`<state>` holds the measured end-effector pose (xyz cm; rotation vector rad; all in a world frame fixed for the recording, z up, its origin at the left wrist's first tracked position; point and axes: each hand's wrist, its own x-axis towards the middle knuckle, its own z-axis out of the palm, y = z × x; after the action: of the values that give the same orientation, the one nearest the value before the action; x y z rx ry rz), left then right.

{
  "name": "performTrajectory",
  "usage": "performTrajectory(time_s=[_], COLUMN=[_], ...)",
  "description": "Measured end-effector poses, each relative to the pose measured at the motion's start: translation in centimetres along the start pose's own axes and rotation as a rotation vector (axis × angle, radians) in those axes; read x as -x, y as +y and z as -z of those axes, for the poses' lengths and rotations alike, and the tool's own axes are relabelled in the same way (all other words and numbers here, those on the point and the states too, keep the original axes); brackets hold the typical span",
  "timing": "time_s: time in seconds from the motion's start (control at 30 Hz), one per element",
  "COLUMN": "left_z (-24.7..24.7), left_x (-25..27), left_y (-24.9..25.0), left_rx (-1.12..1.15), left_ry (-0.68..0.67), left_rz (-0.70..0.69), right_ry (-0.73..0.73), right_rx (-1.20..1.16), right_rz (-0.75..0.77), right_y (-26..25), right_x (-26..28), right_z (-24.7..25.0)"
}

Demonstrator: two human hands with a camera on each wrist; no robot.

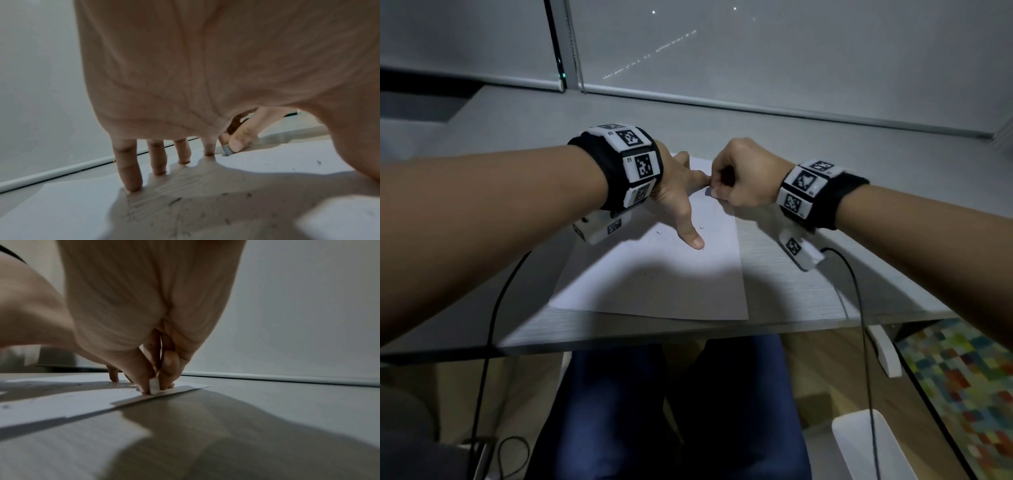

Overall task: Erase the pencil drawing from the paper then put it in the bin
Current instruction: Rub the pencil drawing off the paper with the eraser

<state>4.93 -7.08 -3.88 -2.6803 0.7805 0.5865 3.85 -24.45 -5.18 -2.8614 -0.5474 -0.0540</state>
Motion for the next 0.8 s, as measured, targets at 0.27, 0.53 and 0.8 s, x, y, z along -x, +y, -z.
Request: performTrajectory(time_s=[0.27,0.53,0.8], left_z=[0.3,0.5,0.5], left_x=[-0.3,-0.8,-0.7], left_y=[0.2,0.2,0.1], left_rx=[0.032,0.019,-0.003], left_ry=[-0.021,-0.011,-0.021], left_rz=[0.004,0.004,-0.003], right_ry=[-0.152,-0.026,-0.122], right_rx=[-0.134,-0.027,-0.068], right_rz=[0.084,-0.001,0.066], right_y=[-1.0,0.8,-1.1], right_x=[2.5,-0.4,2.2], right_z=[0.2,0.3,0.0])
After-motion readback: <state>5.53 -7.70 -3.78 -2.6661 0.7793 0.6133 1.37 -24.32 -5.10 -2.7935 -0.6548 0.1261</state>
